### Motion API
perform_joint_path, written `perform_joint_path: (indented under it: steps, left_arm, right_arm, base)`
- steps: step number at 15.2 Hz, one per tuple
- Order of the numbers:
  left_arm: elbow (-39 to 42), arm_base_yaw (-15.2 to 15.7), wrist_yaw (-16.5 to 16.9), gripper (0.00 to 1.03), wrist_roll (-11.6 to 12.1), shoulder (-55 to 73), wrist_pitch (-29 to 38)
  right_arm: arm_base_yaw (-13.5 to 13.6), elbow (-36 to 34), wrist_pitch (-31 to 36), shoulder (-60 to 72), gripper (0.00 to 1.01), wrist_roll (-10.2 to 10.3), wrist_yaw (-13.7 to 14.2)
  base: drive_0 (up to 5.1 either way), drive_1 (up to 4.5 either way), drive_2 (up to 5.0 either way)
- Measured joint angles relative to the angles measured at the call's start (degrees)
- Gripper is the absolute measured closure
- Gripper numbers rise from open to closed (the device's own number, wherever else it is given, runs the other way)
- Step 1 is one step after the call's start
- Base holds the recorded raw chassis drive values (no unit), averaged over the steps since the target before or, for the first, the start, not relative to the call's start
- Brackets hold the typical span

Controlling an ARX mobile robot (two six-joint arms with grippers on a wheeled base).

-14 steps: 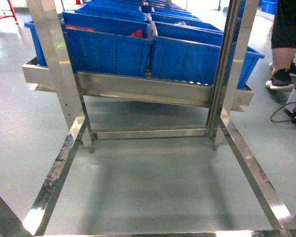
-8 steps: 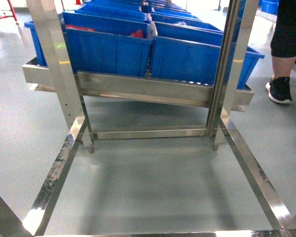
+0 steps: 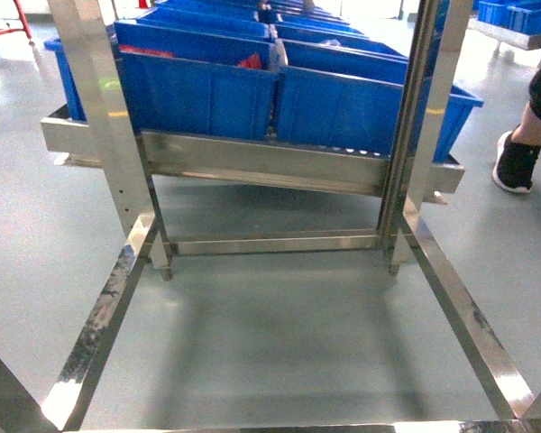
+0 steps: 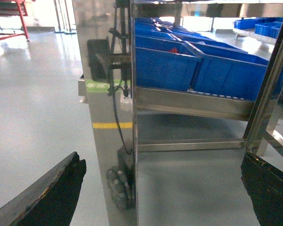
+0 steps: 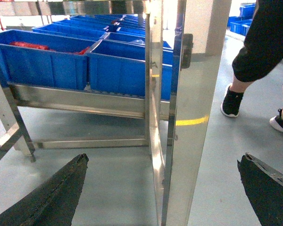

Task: Pick capacitor and pack into box

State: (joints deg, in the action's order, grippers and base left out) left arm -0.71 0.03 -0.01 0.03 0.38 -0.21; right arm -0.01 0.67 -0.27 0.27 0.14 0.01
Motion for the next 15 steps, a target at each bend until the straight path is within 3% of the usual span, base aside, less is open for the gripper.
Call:
perform_joint_path:
  steps: [15]
  left_arm:
    - [0.0,0.0,0.1,0.05,0.0,0.0,0.0]
  right_arm:
    - [0.0,0.0,-0.1,0.0,0.03,0.1,0.0]
  base:
    - [0.0,0.00,0.0]
